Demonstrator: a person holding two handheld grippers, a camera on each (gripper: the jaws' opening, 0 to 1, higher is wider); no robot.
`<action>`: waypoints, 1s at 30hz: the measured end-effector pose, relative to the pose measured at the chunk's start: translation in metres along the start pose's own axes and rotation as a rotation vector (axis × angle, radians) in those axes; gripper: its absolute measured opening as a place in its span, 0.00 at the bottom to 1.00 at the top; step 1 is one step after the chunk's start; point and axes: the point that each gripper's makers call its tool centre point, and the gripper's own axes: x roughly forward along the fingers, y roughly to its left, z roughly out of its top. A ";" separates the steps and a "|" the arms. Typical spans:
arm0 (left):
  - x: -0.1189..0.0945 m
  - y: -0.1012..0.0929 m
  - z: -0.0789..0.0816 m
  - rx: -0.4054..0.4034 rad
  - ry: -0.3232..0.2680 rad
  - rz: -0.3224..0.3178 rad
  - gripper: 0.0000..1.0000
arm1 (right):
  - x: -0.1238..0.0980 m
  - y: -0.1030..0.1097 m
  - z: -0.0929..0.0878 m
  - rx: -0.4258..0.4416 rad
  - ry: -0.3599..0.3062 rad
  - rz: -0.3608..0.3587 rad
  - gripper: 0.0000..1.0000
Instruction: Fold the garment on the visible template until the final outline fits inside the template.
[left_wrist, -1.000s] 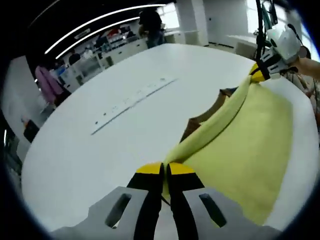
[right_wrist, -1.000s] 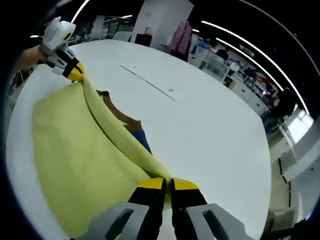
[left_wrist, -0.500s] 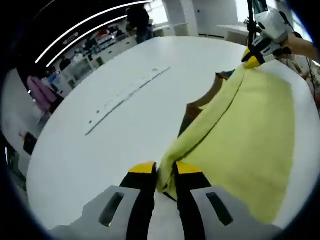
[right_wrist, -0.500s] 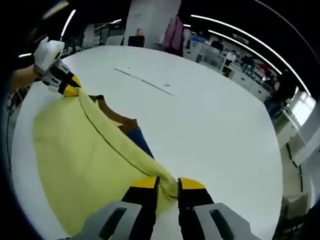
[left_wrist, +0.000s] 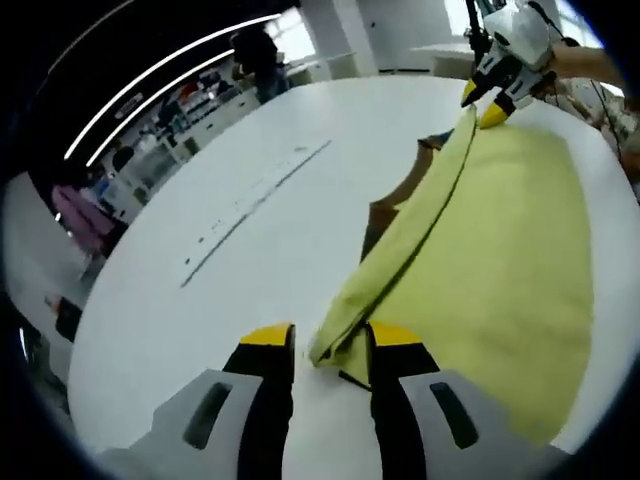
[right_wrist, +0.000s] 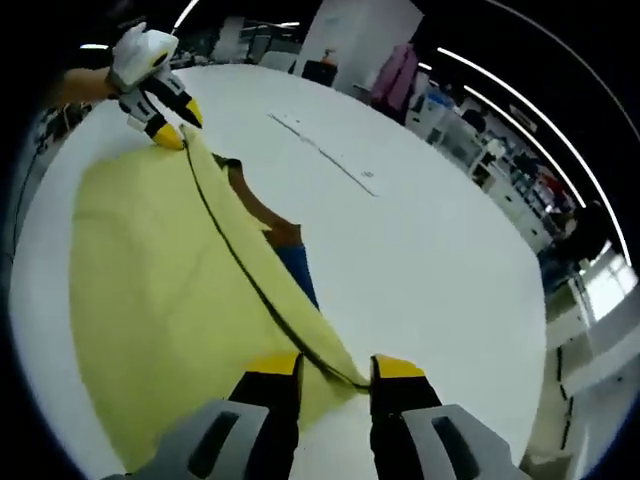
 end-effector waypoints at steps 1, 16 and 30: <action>0.000 0.001 0.000 0.022 0.003 0.009 0.20 | 0.001 0.000 -0.001 -0.010 0.003 -0.003 0.12; 0.001 0.020 -0.001 -0.262 -0.043 0.101 0.04 | 0.005 -0.027 0.004 0.412 -0.088 -0.065 0.00; 0.001 0.022 -0.011 -0.420 -0.022 0.124 0.12 | 0.005 -0.038 -0.007 0.674 -0.085 -0.110 0.21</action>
